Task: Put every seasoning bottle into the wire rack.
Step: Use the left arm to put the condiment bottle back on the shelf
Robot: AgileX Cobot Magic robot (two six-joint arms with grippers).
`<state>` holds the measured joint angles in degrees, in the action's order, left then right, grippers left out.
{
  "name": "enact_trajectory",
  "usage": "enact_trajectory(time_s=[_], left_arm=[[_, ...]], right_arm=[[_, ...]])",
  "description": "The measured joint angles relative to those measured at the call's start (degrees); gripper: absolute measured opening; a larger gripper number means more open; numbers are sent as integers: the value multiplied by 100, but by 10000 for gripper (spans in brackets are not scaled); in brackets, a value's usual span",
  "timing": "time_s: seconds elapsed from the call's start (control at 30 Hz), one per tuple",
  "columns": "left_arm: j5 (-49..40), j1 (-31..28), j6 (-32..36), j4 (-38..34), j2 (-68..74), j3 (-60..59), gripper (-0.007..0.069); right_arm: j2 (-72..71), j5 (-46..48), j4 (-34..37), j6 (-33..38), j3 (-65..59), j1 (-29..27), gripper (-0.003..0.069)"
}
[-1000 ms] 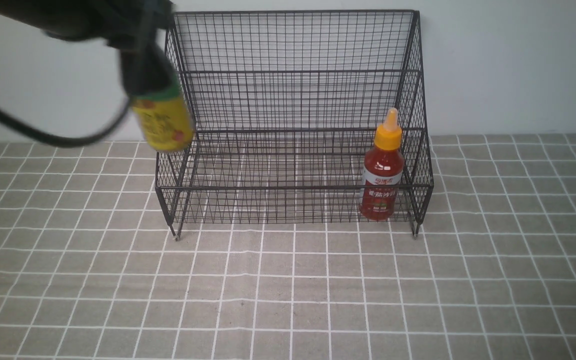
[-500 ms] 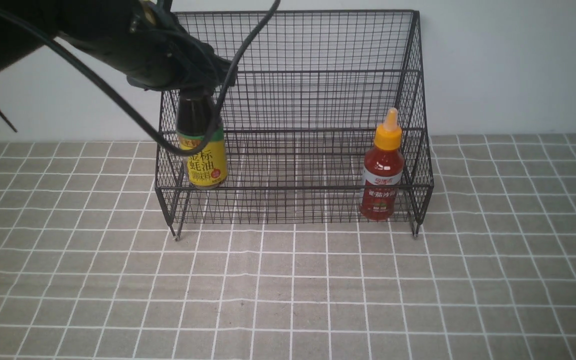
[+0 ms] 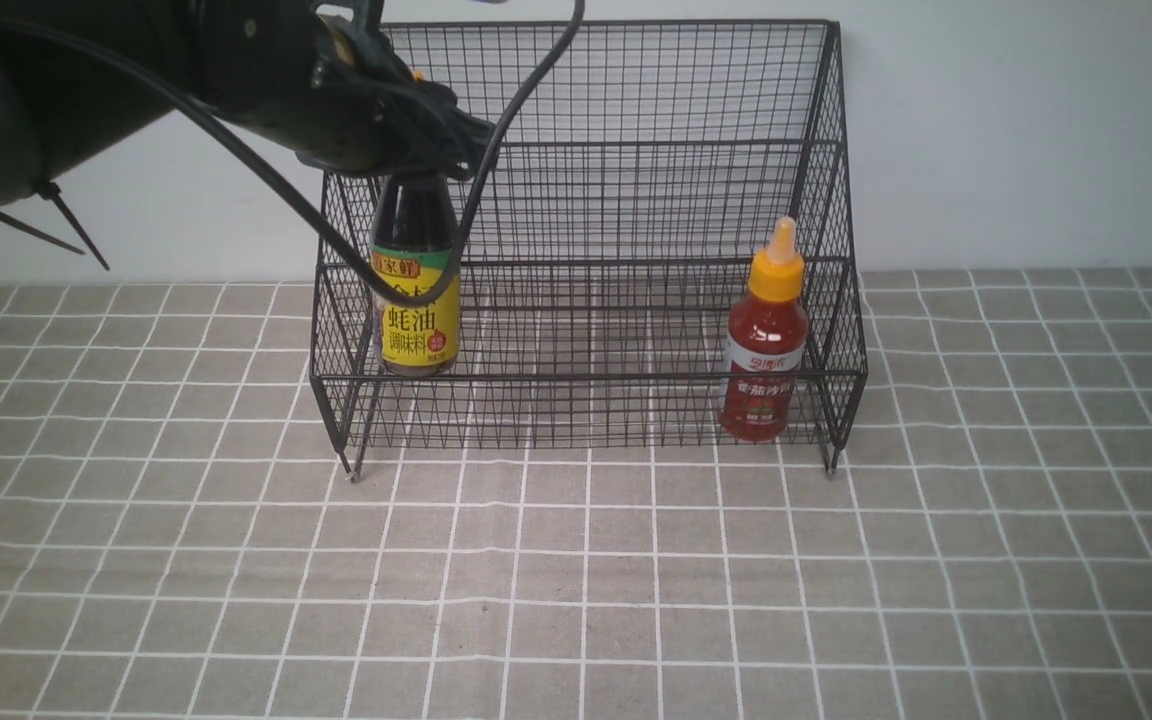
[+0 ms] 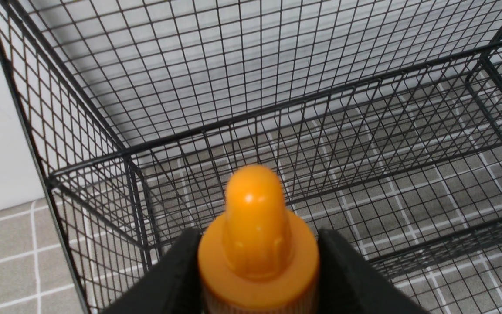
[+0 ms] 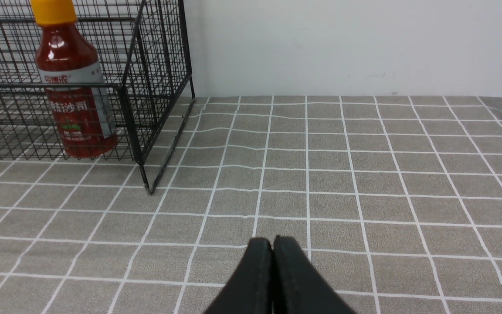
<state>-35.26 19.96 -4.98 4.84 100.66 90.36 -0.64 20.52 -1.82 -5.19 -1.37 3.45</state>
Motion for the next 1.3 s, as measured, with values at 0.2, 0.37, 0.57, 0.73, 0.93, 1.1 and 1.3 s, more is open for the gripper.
enact_trajectory(time_s=[0.2,0.37,0.57,0.73,0.93,1.1,1.3], left_arm=[[28,0,0,25,-19,-11,290],[-95,11,0,137,-180,-49,290],[-217,11,0,282,-263,-115,290],[-36,11,-146,281,-263,-122,290],[-249,11,-193,281,-258,-122,290],[-821,17,-193,281,-146,-122,290],[-1240,17,-193,172,-2,-122,290]], right_arm=[[0,0,0,0,0,0,-12],[0,0,0,6,0,0,-12],[0,0,0,6,0,0,-12],[0,0,0,0,0,0,-12],[0,0,0,5,0,0,-12],[0,0,0,5,0,-5,-12],[0,0,0,5,0,-5,-12]])
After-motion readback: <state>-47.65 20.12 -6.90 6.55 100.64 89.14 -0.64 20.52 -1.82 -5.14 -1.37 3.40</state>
